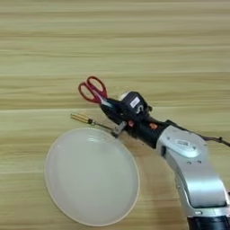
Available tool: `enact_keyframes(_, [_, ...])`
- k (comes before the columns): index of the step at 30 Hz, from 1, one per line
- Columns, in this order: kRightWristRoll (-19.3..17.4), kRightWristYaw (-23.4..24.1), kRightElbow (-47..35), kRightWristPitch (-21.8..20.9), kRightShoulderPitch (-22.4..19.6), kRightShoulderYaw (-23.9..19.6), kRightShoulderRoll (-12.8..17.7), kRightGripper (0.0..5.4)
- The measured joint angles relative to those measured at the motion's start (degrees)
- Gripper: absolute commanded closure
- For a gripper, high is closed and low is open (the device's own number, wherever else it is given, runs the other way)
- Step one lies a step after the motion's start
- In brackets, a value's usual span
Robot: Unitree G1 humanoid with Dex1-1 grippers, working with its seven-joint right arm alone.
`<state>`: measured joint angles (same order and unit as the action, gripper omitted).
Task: Move the objects on the table
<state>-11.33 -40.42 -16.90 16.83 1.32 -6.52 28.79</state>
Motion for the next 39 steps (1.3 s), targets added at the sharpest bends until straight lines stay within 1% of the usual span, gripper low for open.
enact_keyframes(4, [-0.13, 0.54, 2.87, -0.05, -2.15, -3.58, 1.26, 4.73])
enact_keyframes(6, [-0.37, 1.11, 5.92, -0.11, -3.67, -6.78, 2.57, 4.73])
enact_keyframes(8, [-0.43, 1.14, 7.40, -0.31, -4.30, -7.87, 3.02, 4.73])
enact_keyframes(9, [-0.43, 1.14, 9.65, -0.76, -4.74, -8.91, 3.41, 4.73])
enact_keyframes(15, [-0.38, 1.02, 15.01, -2.62, -5.19, -11.89, 5.03, 4.73])
enact_keyframes(21, [0.80, 1.08, 23.03, -5.25, -5.73, -12.22, 5.94, 4.74])
enact_keyframes(26, [2.32, 1.21, 30.44, -9.18, -6.63, -11.50, 6.01, 4.74])
enact_keyframes(34, [3.95, 1.54, 38.29, -13.50, -7.32, -9.58, 5.75, 4.74])
enact_keyframes(39, [4.30, 1.67, 41.36, -15.10, -7.69, -9.16, 5.30, 4.74])
